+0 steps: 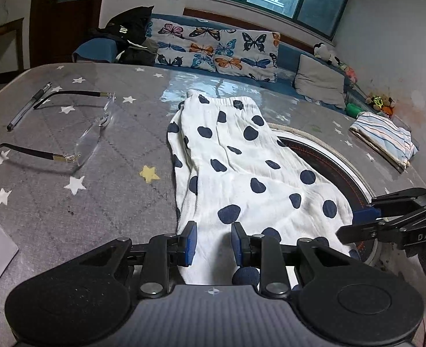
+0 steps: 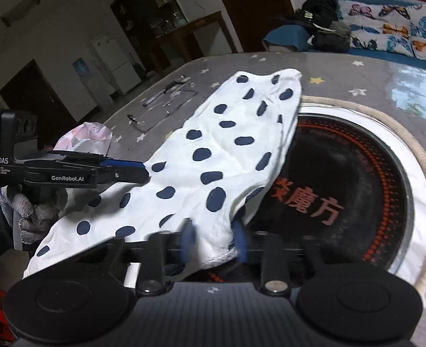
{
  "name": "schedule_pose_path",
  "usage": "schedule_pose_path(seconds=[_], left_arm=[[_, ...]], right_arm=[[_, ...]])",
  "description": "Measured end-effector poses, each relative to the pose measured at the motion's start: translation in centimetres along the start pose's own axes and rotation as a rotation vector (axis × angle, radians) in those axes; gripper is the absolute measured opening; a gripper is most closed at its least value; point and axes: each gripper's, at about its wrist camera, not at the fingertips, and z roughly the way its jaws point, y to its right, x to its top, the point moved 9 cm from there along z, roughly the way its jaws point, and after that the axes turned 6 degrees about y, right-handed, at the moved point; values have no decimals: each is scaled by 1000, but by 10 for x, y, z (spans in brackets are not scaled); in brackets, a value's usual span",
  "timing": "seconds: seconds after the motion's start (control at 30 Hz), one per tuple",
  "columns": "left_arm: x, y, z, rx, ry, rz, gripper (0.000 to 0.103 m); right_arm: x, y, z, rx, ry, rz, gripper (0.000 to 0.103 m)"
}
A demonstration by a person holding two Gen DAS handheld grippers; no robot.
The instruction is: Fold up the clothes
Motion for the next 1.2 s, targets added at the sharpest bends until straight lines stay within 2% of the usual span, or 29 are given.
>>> schedule_pose_path(seconds=[0.07, 0.3, 0.37, 0.5, 0.6, 0.73, 0.83, 0.97, 1.1, 1.17, 1.2], left_arm=[[0, 0, 0, 3, 1, 7, 29], [-2, 2, 0, 3, 8, 47, 29], [-2, 2, -1, 3, 10, 47, 29], [2, 3, -11, 16, 26, 55, 38], [7, 10, -28, -14, 59, 69, 38], [1, 31, -49, -77, 78, 108, 36], [-12, 43, -58, -116, 63, 134, 36], [-32, 50, -67, -143, 41, 152, 36], [-54, 46, -74, -141, 22, 186, 36], [-64, 42, -75, -125, 22, 215, 36], [-69, 40, -75, -119, 20, 222, 36]], right_arm=[[0, -1, -2, -11, -5, -10, 6], [-1, 9, -21, -121, -19, -55, 4], [-5, 14, -20, -136, -30, -37, 4], [3, 3, -26, -180, -23, -119, 11], [13, -11, -36, -232, 5, -215, 13], [16, -37, -38, -186, 24, -255, 26], [5, -58, -27, -113, -9, -254, 27], [-13, -74, -16, -80, -58, -277, 28], [-32, -83, -12, -92, -104, -316, 29], [-38, -86, -13, -108, -119, -350, 37], [-40, -88, -14, -116, -125, -366, 37]])
